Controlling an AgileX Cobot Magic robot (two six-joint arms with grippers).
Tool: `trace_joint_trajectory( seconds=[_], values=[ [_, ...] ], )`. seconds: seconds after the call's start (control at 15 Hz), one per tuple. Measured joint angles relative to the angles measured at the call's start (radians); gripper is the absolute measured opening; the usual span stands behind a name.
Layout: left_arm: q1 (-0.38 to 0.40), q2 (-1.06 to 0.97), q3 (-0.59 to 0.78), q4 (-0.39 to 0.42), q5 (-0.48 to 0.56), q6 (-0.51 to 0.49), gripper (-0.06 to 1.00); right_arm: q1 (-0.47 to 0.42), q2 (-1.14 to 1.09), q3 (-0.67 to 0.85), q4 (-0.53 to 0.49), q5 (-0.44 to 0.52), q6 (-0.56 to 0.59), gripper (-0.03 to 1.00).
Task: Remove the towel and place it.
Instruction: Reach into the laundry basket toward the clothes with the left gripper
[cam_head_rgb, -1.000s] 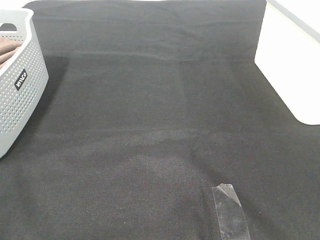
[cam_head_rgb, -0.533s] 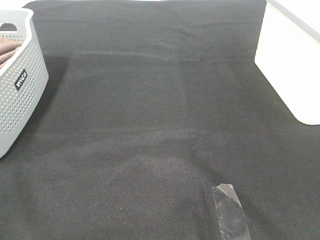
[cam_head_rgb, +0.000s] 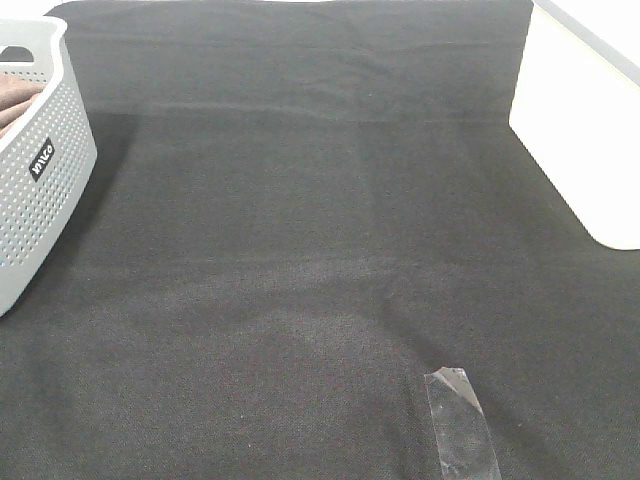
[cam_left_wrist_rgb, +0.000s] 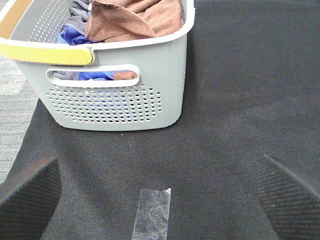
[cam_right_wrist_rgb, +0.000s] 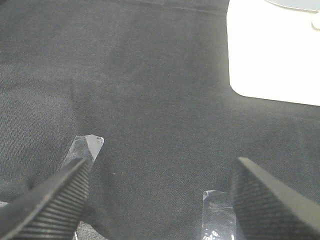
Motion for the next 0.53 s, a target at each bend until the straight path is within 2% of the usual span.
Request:
trace_joint_trajectory(
  seconds=[0.53],
  values=[
    [0.0, 0.0, 0.0, 0.0, 0.0, 0.008, 0.99, 0.0, 0.0, 0.0, 0.0, 0.0, 0.0, 0.76]
  ],
)
